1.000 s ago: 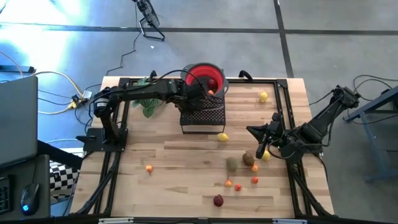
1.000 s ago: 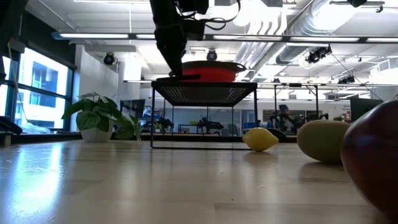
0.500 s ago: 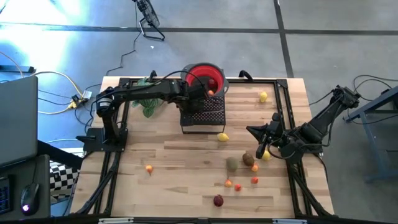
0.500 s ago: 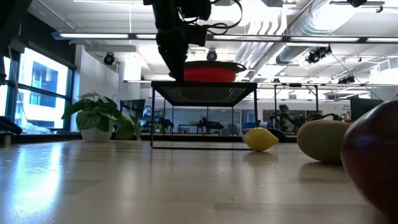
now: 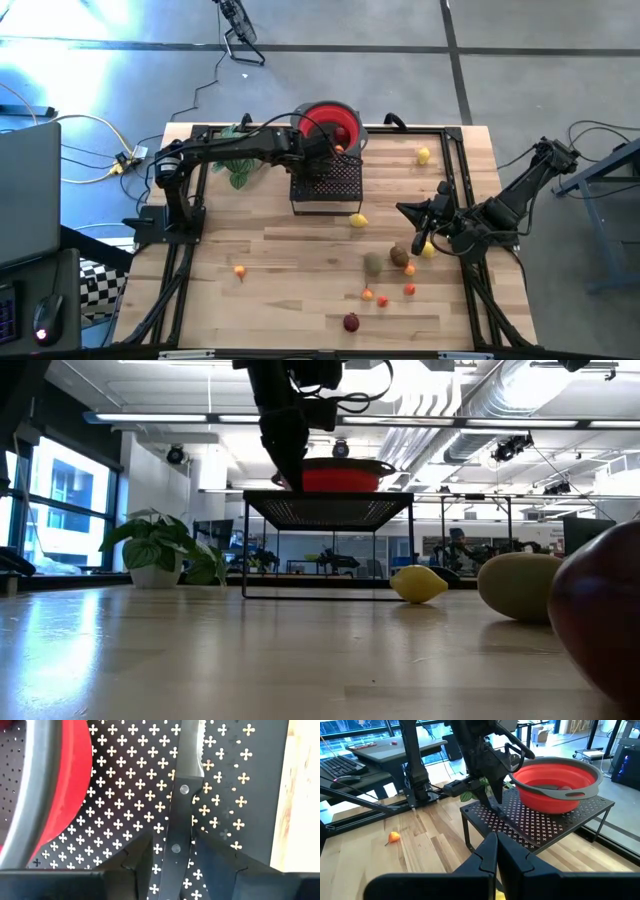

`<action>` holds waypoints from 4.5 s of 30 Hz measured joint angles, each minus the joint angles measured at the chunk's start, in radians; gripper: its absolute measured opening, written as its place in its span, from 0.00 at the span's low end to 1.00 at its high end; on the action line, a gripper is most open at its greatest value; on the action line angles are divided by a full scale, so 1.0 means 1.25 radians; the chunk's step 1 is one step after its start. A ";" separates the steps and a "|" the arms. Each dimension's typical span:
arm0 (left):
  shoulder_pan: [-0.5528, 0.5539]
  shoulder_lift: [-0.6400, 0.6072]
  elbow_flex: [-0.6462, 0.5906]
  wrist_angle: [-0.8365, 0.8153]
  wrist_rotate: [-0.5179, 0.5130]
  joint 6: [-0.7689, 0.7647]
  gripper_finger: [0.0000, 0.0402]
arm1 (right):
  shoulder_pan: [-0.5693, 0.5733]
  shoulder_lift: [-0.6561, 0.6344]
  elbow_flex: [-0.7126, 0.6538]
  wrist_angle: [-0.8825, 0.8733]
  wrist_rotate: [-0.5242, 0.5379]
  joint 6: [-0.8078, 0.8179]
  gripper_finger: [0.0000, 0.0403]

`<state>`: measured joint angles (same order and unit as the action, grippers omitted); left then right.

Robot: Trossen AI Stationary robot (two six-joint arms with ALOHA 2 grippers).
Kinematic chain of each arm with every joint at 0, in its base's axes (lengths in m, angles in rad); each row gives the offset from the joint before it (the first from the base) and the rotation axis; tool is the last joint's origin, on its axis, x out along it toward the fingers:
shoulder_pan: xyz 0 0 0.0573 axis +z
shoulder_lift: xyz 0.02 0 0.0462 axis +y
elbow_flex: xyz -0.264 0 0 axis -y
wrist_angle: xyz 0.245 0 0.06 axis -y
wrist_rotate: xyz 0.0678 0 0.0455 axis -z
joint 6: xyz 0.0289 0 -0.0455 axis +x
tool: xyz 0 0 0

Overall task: Pick & Place Fruit
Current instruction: Put the top lemon into the red strainer bowl

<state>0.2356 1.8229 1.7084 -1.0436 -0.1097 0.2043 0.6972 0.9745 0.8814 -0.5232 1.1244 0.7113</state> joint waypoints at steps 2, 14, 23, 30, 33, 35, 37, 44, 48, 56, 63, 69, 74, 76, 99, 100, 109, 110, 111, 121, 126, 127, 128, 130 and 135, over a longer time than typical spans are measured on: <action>0.000 0.000 0.000 -0.001 0.000 -0.001 0.36 | 0.000 0.000 0.000 0.000 0.000 0.000 0.01; 0.000 -0.036 0.000 -0.013 0.003 -0.029 0.37 | 0.000 0.000 0.000 0.000 -0.001 0.000 0.01; 0.000 -0.056 0.069 -0.093 0.030 -0.149 0.37 | 0.000 0.000 0.000 0.000 -0.001 0.000 0.01; -0.054 -0.056 0.110 -0.085 0.087 -0.170 0.37 | 0.000 0.000 0.000 0.000 -0.016 0.000 0.01; -0.094 -0.057 0.114 -0.074 0.087 -0.170 0.32 | 0.000 0.000 0.000 0.000 -0.032 0.003 0.01; -0.119 -0.057 0.114 -0.060 0.084 -0.178 0.28 | 0.000 0.000 0.000 0.001 -0.049 0.003 0.01; -0.140 -0.057 0.114 -0.054 0.079 -0.190 0.22 | 0.000 0.000 0.000 0.001 -0.061 0.003 0.01; -0.193 -0.056 0.114 -0.036 0.076 -0.236 0.02 | 0.000 0.000 0.000 0.002 -0.090 0.002 0.01; -0.212 -0.056 0.114 -0.023 0.076 -0.254 0.03 | 0.000 0.000 0.000 0.002 -0.110 0.002 0.01; -0.215 -0.056 0.114 0.060 0.080 -0.330 0.05 | 0.000 0.000 0.000 0.002 -0.128 0.000 0.01; -0.229 -0.056 0.114 0.146 0.078 -0.343 0.05 | 0.000 0.000 0.000 0.001 -0.133 0.000 0.01; -0.288 -0.083 0.113 0.103 0.064 -0.290 0.03 | 0.000 0.000 0.000 0.000 -0.132 0.002 0.01; -0.351 -0.139 0.114 0.021 0.056 -0.192 0.01 | 0.000 0.000 0.000 0.004 -0.129 0.002 0.01; -0.365 -0.159 0.113 -0.004 0.059 -0.151 0.00 | 0.000 0.000 0.000 0.004 -0.124 0.002 0.01; -0.329 -0.555 -0.648 0.721 0.059 -0.245 0.00 | -0.033 0.000 0.000 0.005 0.023 0.120 0.01; -0.329 -0.573 -0.661 0.753 0.058 -0.234 0.00 | -0.040 0.000 0.000 0.008 0.011 0.126 0.01; -0.330 -0.789 -0.674 0.722 0.058 -0.185 0.00 | -0.089 0.000 0.000 0.049 -0.186 0.036 0.01; -0.330 -0.803 -0.676 0.718 0.059 -0.189 0.00 | -0.092 0.000 0.000 0.051 -0.196 0.013 0.01; -0.330 -0.816 -0.675 0.745 0.058 -0.196 0.00 | -0.094 0.000 0.000 0.054 -0.198 -0.008 0.01; -0.330 -0.938 -0.673 0.761 0.000 -0.209 0.00 | -0.132 0.000 0.000 0.075 -0.188 -0.236 0.01; -0.330 -0.952 -0.674 0.722 -0.022 -0.209 0.00 | -0.180 0.000 0.000 0.075 -0.188 -0.252 0.01; -0.330 -0.952 -0.674 0.715 -0.023 -0.209 0.00 | -0.192 0.000 0.000 0.075 -0.192 -0.251 0.01; -0.330 -0.951 -0.674 0.714 -0.023 -0.209 0.00 | -0.205 0.000 0.000 0.076 -0.194 -0.251 0.01; -0.330 -0.942 -0.674 0.703 -0.024 -0.210 0.00 | -0.225 0.000 0.000 0.079 -0.193 -0.251 0.01; -0.330 -0.932 -0.674 0.702 -0.029 -0.235 0.00 | -0.240 0.000 0.000 0.179 -0.177 -0.259 0.01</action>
<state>-0.1768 0.6582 0.8658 -0.1660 -0.1456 -0.0892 0.3972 0.9745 0.8818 -0.2995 0.9036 0.3879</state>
